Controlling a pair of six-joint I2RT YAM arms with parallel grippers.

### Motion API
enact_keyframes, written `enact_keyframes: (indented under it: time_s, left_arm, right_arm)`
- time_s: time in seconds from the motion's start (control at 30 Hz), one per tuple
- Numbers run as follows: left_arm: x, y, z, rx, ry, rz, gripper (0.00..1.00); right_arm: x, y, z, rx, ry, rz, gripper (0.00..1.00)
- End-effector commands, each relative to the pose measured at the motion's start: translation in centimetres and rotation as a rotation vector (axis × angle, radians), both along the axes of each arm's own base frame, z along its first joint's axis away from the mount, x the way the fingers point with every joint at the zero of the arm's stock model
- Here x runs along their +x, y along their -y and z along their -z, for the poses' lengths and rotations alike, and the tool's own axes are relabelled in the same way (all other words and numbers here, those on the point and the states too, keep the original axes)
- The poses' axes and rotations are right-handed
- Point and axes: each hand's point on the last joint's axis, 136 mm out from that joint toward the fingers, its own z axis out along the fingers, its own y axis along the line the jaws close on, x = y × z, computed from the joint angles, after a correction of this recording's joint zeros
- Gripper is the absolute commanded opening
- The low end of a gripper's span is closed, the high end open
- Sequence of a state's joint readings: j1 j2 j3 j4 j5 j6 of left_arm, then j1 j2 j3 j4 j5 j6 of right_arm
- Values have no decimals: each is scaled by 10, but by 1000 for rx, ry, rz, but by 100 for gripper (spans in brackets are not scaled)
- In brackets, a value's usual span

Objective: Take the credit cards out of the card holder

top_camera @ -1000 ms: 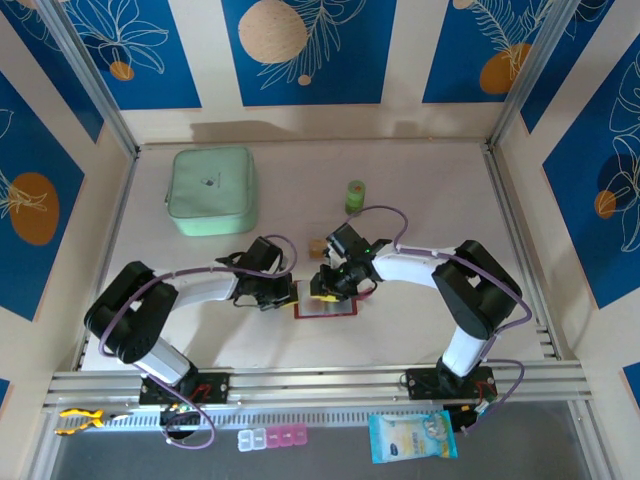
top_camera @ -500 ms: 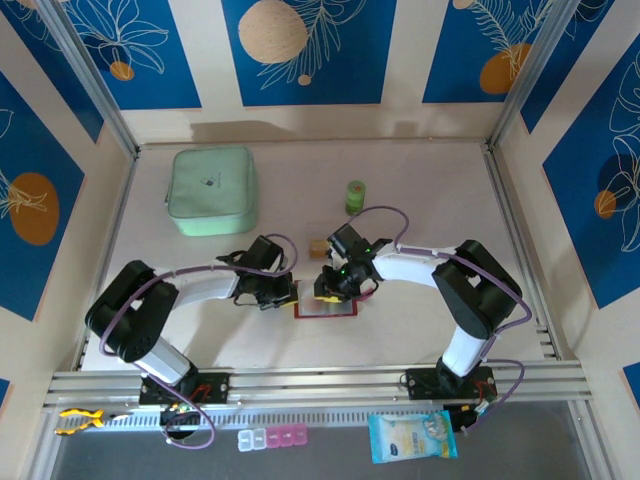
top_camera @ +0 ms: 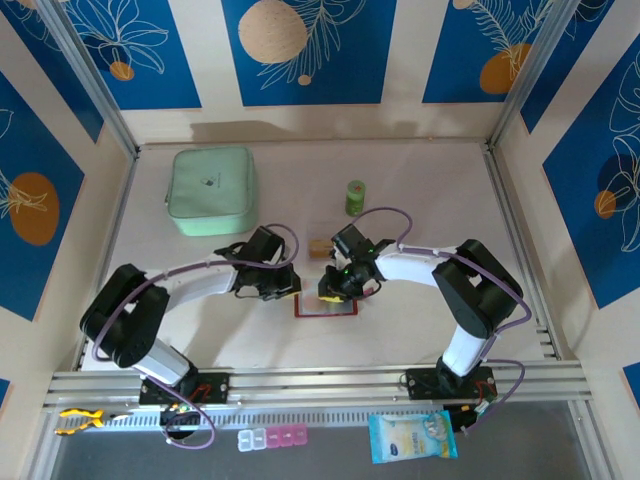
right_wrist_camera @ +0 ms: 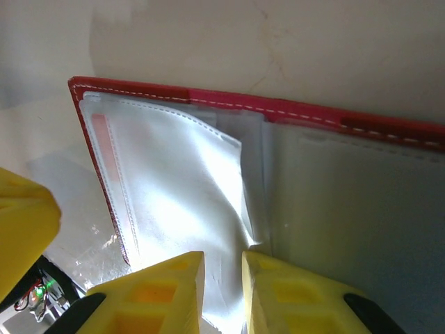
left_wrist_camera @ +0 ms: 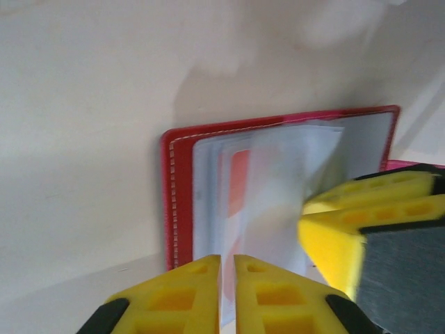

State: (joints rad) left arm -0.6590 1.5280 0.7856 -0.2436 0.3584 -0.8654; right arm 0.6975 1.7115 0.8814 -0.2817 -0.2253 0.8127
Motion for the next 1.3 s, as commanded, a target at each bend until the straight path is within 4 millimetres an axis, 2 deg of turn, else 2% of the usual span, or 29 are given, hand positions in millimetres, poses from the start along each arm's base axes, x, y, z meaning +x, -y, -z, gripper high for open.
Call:
enact_keyframes:
  time_s: [0.0, 0.2, 0.37, 0.63, 1.27]
  left_arm:
    - [1, 12, -14, -47, 14, 8, 14]
    - [-1, 26, -11, -84, -4, 10, 18]
    - [-3, 32, -5, -88, -20, 9, 27]
    - [-5, 28, 8, -47, -38, -1, 30]
    - [-6, 18, 16, 30, -41, -21, 32]
  right_arm:
    - [-9, 5, 8, -1, -35, -7, 23]
    - [-11, 6, 12, 27, -54, -1, 21]
    - [-12, 7, 14, 64, -63, 8, 20]
    - [-13, 8, 14, 126, -76, 21, 20]
    - [-14, 11, 15, 167, -84, 36, 19]
